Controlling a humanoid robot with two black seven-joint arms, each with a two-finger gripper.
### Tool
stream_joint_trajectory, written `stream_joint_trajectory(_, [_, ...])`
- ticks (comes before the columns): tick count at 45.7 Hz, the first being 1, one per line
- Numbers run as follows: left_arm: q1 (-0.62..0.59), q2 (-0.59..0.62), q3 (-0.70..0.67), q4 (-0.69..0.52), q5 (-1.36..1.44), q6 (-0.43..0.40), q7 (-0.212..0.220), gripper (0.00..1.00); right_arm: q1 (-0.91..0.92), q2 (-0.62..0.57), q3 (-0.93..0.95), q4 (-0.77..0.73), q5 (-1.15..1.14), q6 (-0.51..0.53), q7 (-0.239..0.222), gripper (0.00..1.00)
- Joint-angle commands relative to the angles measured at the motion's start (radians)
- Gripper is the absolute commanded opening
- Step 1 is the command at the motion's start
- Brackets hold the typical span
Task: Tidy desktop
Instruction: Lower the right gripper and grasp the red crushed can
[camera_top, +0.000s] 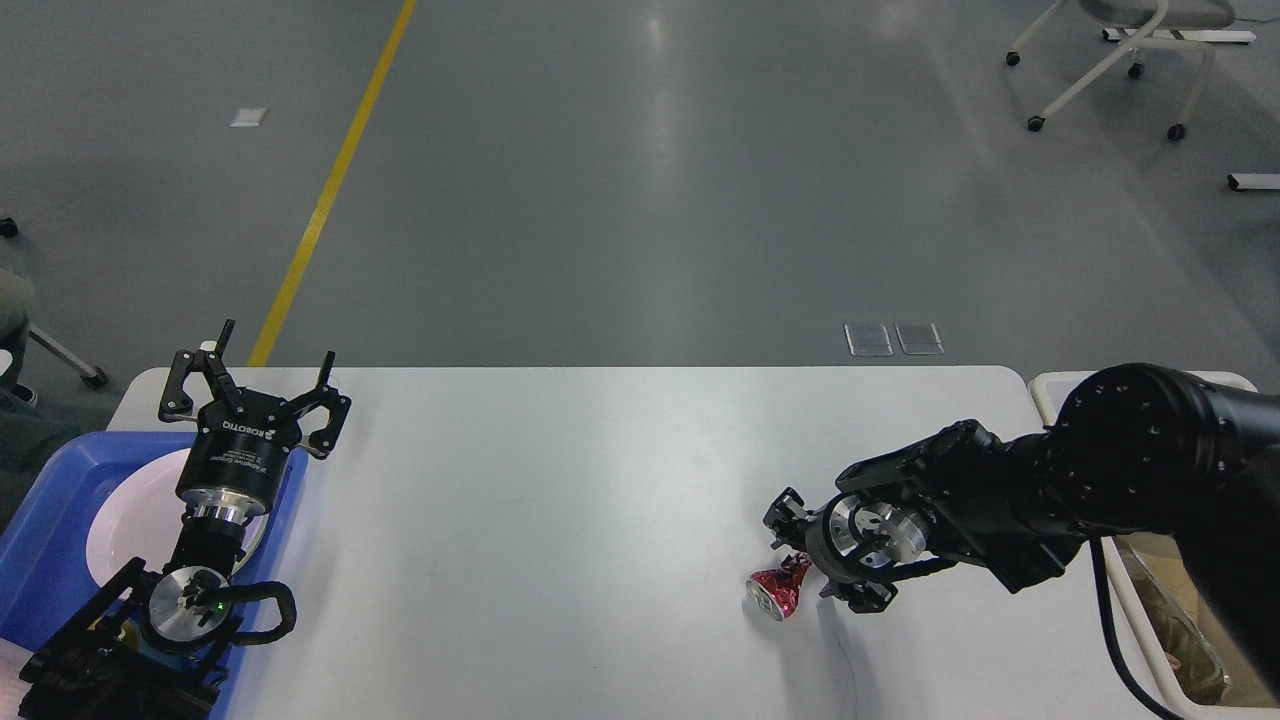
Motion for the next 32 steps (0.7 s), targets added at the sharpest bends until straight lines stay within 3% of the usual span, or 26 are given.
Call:
stream_joint_trajectory(1, [0.000, 0.000, 0.000, 0.000, 0.000, 0.001, 0.000, 0.96, -0.012, 0.000, 0.004, -0.004, 0.025, -0.042, 0.000, 0.35])
stream_joint_trajectory(7, [0.000, 0.000, 0.000, 0.000, 0.000, 0.000, 0.000, 0.96, -0.018, 0.000, 0.004, -0.011, 0.030, -0.086, 0.002, 0.23])
stream_joint_trajectory(11, [0.000, 0.000, -0.001, 0.000, 0.000, 0.000, 0.000, 0.96, -0.020, 0.001, 0.004, -0.011, 0.028, -0.094, 0.000, 0.01])
stream_joint_trajectory(12, [0.000, 0.000, -0.001, 0.000, 0.000, 0.000, 0.000, 0.96, -0.021, 0.003, 0.004, -0.011, 0.028, -0.094, 0.000, 0.00])
stream_joint_trajectory(32, [0.000, 0.000, 0.000, 0.000, 0.000, 0.000, 0.000, 0.96, 0.003, -0.003, 0.002, 0.006, 0.025, -0.083, -0.001, 0.00])
